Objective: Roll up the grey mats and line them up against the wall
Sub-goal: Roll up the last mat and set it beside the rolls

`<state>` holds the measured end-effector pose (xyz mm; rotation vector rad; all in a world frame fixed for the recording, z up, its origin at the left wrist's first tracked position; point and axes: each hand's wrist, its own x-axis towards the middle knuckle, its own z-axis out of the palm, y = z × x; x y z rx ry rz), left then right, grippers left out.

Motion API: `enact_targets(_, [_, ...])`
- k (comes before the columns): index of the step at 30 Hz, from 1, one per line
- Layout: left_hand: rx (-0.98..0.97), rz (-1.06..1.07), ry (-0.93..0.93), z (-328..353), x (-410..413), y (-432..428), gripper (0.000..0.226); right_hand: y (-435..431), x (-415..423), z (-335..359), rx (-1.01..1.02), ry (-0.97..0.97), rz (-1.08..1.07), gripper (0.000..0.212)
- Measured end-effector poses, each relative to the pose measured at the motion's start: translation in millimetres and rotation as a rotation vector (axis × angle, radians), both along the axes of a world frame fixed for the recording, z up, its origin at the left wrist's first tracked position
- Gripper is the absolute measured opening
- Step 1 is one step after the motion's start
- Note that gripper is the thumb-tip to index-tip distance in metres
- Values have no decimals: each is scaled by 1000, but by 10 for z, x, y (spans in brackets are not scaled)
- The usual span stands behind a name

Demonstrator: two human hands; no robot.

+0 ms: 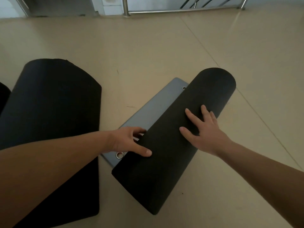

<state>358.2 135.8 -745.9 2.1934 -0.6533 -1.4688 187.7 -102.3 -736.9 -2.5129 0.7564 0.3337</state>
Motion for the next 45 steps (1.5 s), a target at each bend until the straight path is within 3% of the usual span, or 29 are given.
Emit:
enact_targets(3, [-2, -12, -190, 89, 68, 108, 102, 105, 233, 38, -66, 8, -10, 79])
enact_targets(7, [-27, -122, -576, 400, -86, 276, 67, 289, 694, 25, -161, 34, -11, 80])
enact_targets(10, [73, -238, -642, 468, -374, 307, 95, 434, 1059, 45, -208, 30, 5, 81])
enact_targets(13, [192, -245, -604, 347, -476, 333, 134, 493, 1160, 48, -218, -95, 33, 74])
enact_targets(16, [221, -158, -537, 283, -282, 399, 143, 460, 1005, 35, -255, -277, 119, 59])
enact_targets(18, [205, -102, -470, 276, -110, 435, 141, 458, 861, -44, -211, -294, 52, 68])
enact_targets(20, [182, -28, -389, 281, 46, 471, 135, 526, 717, -151, -16, -191, -138, 86])
enact_targets(22, [180, 48, -297, 289, 181, 511, 132, 629, 614, -233, 303, -121, -312, 98])
enact_targets(26, [190, 133, -200, 281, 287, 534, 147, 763, 605, -254, 680, -156, -364, 105])
enact_targets(30, [122, 248, -81, 211, 55, 466, 135, 608, 611, -244, 655, -208, -358, 104])
enact_targets(35, [101, 461, 220, 101, -505, 399, 121, 419, 560, -167, 391, -120, -141, 88])
enact_targets(39, [155, 424, 260, 125, -502, 528, 125, 428, 582, -191, 386, -149, -67, 67])
enact_targets(42, [141, 360, 196, 159, -230, 601, 142, 519, 617, -201, 480, -47, -205, 88])
enact_targets(45, [85, 390, 33, 197, -91, 576, 129, 672, 657, -184, 657, 142, -362, 114])
